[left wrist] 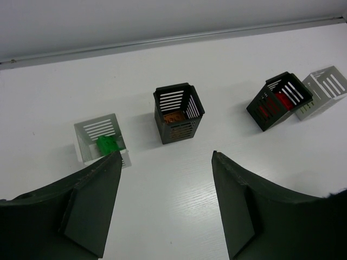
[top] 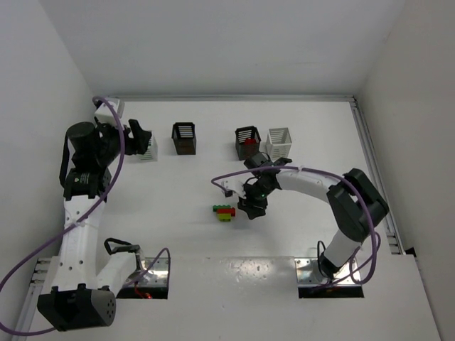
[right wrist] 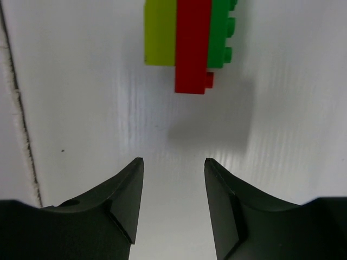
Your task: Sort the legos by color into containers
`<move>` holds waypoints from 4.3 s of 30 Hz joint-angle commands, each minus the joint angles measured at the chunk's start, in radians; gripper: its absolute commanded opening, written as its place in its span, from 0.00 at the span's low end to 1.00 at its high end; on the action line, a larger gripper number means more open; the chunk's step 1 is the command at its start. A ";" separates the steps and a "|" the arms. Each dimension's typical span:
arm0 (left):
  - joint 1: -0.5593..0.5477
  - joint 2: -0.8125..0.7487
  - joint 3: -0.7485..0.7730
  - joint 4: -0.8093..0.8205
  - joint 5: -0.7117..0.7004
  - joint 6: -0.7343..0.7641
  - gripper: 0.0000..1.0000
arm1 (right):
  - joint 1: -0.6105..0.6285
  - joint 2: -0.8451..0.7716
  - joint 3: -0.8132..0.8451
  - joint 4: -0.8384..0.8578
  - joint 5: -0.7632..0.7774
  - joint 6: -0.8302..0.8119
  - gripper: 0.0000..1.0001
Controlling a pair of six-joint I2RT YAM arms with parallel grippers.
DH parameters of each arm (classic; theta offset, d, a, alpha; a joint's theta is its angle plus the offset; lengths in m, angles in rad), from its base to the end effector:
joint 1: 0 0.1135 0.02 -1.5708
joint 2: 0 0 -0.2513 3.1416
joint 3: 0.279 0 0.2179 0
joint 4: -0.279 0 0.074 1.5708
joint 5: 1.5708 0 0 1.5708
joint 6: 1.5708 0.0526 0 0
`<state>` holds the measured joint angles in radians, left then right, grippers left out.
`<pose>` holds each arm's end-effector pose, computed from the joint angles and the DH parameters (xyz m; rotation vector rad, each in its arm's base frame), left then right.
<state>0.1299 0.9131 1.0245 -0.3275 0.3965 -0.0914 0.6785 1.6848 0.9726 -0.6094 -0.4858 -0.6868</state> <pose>0.1886 0.0042 0.3690 0.0882 1.7792 -0.3260 0.1995 0.1924 0.1549 -1.8415 2.1266 0.6953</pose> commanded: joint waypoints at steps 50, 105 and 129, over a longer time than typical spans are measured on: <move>0.005 -0.010 -0.127 0.018 0.065 -0.021 0.73 | 0.124 0.119 0.112 0.249 0.050 0.173 0.04; -0.260 -0.120 -0.290 -0.275 0.725 0.559 0.40 | 0.121 -0.031 0.397 -0.018 -0.364 0.196 0.00; -0.260 -0.077 -0.271 -0.186 0.706 0.481 0.27 | 0.130 -0.004 0.387 0.033 -0.346 0.279 0.00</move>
<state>-0.1200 0.8387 0.7177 -0.5659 1.0725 0.4019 0.8021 1.6855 1.3560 -0.6205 -0.8082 -0.4248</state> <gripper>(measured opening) 0.277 0.276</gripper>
